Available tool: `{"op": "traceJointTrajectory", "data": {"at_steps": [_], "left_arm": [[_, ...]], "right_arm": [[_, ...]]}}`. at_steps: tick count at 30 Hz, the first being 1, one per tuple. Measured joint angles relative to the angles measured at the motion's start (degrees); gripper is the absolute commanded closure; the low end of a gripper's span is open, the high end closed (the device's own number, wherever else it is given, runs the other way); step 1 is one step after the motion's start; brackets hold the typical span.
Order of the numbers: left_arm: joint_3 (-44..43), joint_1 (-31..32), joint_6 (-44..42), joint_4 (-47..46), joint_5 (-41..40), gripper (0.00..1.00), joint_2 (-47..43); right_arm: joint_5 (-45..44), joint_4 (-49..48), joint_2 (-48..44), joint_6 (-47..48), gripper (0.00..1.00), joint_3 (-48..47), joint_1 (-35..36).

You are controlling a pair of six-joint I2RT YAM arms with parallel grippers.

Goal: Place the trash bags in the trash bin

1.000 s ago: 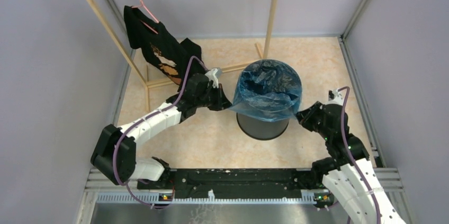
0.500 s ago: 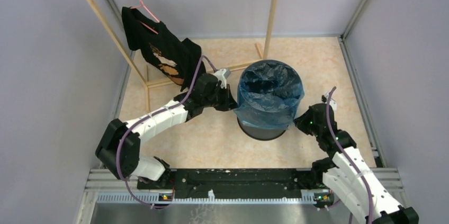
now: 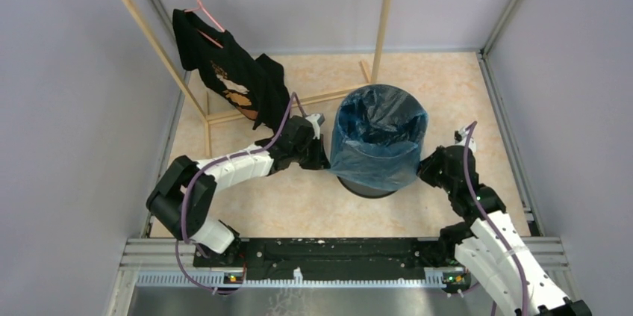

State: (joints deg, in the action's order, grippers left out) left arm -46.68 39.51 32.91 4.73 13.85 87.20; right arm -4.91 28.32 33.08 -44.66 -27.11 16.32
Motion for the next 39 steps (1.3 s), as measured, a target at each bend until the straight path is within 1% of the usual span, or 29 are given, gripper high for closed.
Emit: {"op": "traceJointTrajectory", "data": {"at_steps": [4,7,9,10,11,12,13,16,19,21,23,25,26,28,31,34,37,39], "left_arm": [[-1.6,0.0,-0.1,1.4,0.0,1.0,-1.5],[-3.2,0.0,-0.1,1.6,0.0,1.0,-2.8],[-3.8,0.0,-0.1,1.4,0.0,1.0,-3.0],[-3.8,0.0,-0.1,1.3,0.0,1.0,-2.9],[-3.8,0.0,-0.1,1.5,0.0,1.0,-2.9],[-3.8,0.0,-0.1,1.7,0.0,1.0,-2.8],[-3.8,0.0,-0.1,1.7,0.0,1.0,-2.6],[-3.8,0.0,-0.3,1.8,-0.1,1.0,-2.2],[-3.8,0.0,-0.7,1.7,-0.3,1.0,-2.2],[-3.8,0.0,-1.0,1.8,-0.3,1.0,-2.1],[-3.8,0.0,-1.3,1.7,-0.3,1.0,-1.9],[-3.8,0.0,-1.3,1.7,-0.2,1.0,-1.5],[-3.8,0.0,-1.3,1.7,-0.2,1.0,-1.4],[-3.8,0.0,-1.3,1.7,-0.2,1.0,-1.2],[-3.8,0.0,-1.3,1.6,-0.2,1.0,-1.2],[-3.4,0.0,-1.3,1.4,-0.2,1.0,-1.2],[-3.2,0.0,-1.3,1.5,-0.2,1.0,-1.2],[-3.2,0.0,-1.3,1.4,-0.2,1.0,-1.2]], "right_arm": [[-1.3,-0.4,0.5,-1.0,0.99,5.0,0.0],[-2.5,0.6,1.1,-1.6,0.98,5.8,0.0],[-3.6,1.3,1.1,-1.6,0.87,5.3,0.0],[-4.4,2.5,1.1,-1.4,0.77,4.4,0.0],[-5.1,3.8,1.2,-1.4,0.6,3.0,0.0],[-6.0,5.1,1.2,-0.9,0.48,1.3,0.0],[-6.8,6.6,1.2,-0.4,0.41,-1.0,0.0],[-9.8,10.8,1.2,1.9,0.3,-10.1,0.0],[-12.5,13.6,2.7,5.7,0.25,-22.0,0.0],[-12.4,14.5,5.0,9.6,0.25,-30.1,0.0],[-9.8,14.7,10.1,14.5,0.26,-38.8,0.0],[-5.7,14.6,16.3,18.8,0.32,-46.3,0.1],[-3.2,14.7,20.3,20.9,0.34,-50.1,0.6],[0.8,14.3,26.4,23.9,0.38,-54.5,2.4],[5.4,14.8,34.3,26.1,0.45,-55.9,8.2],[7.5,16.3,40.6,27.5,0.53,-55.8,13.7],[7.3,18.8,46.0,28.9,0.53,-55.8,17.3],[6.4,19.7,48.1,29.7,0.54,-54.9,18.2]]}}
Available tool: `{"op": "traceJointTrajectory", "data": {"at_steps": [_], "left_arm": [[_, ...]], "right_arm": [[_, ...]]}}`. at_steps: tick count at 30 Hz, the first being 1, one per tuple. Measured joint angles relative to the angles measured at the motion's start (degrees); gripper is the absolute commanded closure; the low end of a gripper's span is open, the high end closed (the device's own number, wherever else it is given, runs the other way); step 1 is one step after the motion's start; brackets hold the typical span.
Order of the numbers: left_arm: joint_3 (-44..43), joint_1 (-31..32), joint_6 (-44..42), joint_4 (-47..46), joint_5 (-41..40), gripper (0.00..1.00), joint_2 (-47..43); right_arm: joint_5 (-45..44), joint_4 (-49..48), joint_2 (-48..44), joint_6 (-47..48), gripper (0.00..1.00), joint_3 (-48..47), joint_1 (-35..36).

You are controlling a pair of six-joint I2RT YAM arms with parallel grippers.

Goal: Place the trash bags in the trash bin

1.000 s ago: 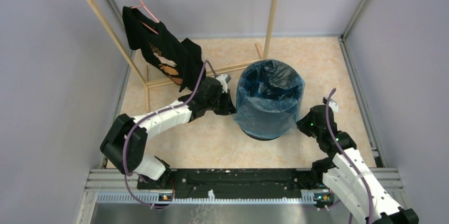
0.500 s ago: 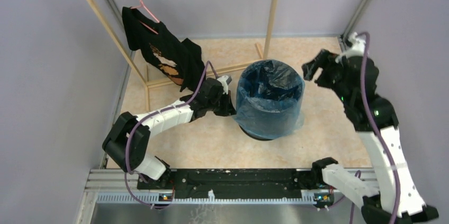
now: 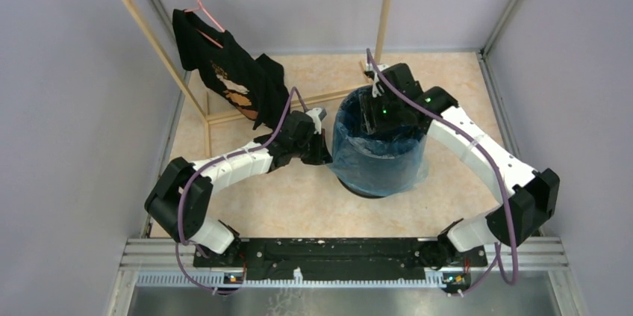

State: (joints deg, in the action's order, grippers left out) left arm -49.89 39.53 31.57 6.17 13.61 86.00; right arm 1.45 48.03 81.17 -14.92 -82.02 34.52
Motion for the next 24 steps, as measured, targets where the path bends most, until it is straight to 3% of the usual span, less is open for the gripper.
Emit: {"op": "traceJointTrajectory", "data": {"at_steps": [8,13,20,24], "left_arm": [[0.0,0.0,-0.1,0.0,-0.1,1.0,0.0],[0.0,0.0,-0.5,0.0,-0.5,1.0,0.0],[0.0,0.0,-1.3,0.0,-1.1,1.0,0.0],[0.0,0.0,-1.3,0.0,-1.1,1.0,0.0]], "right_arm": [[-3.2,0.8,0.7,1.3,0.63,6.1,0.2],[-3.0,0.1,-0.3,1.8,0.75,11.6,0.5],[-3.3,-1.2,-3.2,3.3,0.8,14.2,1.7],[-2.6,-3.5,-3.9,4.5,0.91,15.8,1.7]]}}
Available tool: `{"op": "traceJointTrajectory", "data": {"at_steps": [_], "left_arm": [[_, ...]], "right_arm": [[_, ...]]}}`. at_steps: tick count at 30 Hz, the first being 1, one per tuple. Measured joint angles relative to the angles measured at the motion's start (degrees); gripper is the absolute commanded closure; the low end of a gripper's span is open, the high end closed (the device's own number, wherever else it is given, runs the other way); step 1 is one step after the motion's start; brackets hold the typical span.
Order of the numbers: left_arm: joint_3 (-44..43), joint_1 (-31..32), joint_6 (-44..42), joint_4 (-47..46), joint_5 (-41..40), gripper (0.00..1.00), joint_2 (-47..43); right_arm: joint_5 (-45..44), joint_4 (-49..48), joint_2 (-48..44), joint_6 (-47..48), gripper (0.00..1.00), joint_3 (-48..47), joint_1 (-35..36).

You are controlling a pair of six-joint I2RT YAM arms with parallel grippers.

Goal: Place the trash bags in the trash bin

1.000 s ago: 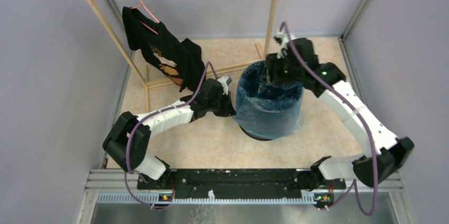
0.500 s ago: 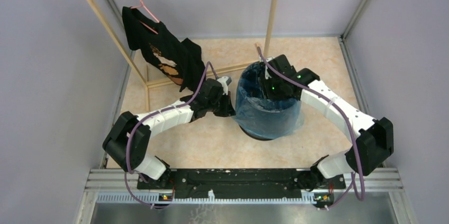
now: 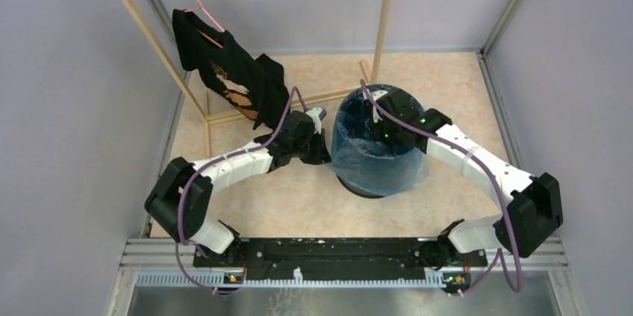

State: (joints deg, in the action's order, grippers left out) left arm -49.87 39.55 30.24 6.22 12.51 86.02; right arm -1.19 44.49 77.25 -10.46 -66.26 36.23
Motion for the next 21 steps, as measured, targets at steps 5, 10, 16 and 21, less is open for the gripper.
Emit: {"op": "traceJointTrajectory", "data": {"at_steps": [5,10,16,21], "left_arm": [[-0.1,0.0,-0.2,0.1,0.0,1.0,0.0],[-0.5,0.0,-0.2,0.2,0.0,1.0,0.0],[-0.9,0.0,-0.2,0.4,0.0,1.0,0.0],[-2.0,0.0,-0.3,1.0,-0.5,0.97,0.1]], "right_arm": [[1.8,-1.3,2.5,1.5,1.0,1.8,0.0],[2.4,-2.1,7.0,2.4,1.0,1.8,0.0],[2.4,-3.8,11.5,2.8,0.91,1.8,0.0],[2.5,-7.1,13.7,2.5,0.79,2.2,0.0]]}}
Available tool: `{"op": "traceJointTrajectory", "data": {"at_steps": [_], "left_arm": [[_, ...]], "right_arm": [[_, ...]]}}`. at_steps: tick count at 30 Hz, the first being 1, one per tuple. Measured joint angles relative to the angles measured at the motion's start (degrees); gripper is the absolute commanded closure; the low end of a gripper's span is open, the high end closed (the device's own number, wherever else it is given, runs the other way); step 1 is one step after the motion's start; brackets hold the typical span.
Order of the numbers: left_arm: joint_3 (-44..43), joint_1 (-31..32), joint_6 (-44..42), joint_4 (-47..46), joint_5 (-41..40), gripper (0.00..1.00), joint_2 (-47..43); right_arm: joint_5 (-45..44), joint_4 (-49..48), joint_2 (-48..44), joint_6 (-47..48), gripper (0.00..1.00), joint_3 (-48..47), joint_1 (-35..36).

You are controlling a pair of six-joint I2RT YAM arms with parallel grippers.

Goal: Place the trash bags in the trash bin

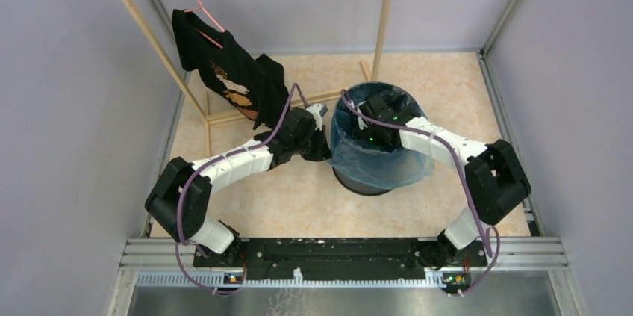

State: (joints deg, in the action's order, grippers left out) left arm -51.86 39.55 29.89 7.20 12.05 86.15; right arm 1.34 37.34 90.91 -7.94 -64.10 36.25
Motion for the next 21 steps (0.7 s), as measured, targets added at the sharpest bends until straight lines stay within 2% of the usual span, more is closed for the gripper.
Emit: {"op": "traceJointTrajectory", "data": {"at_steps": [7,10,14,18,21], "left_arm": [[-0.2,0.0,-0.2,0.5,-0.9,0.9,0.0],[-0.2,0.0,-0.9,0.8,-1.6,0.86,0.0],[-0.5,0.0,-2.0,2.0,-3.8,0.82,0.0],[-1.0,0.0,-3.0,4.1,-6.4,0.77,-0.1],[-1.3,0.0,-3.1,5.5,-7.7,0.72,-0.6]], "right_arm": [[0.7,-5.0,4.3,-0.5,0.72,1.2,0.0],[1.2,-6.7,6.2,-1.0,0.65,2.3,0.0],[1.8,-7.8,6.5,-1.6,0.59,2.6,0.0],[2.3,-8.4,6.8,-1.7,0.58,2.6,0.0],[2.4,-8.6,6.9,-1.9,0.53,2.5,0.0]]}}
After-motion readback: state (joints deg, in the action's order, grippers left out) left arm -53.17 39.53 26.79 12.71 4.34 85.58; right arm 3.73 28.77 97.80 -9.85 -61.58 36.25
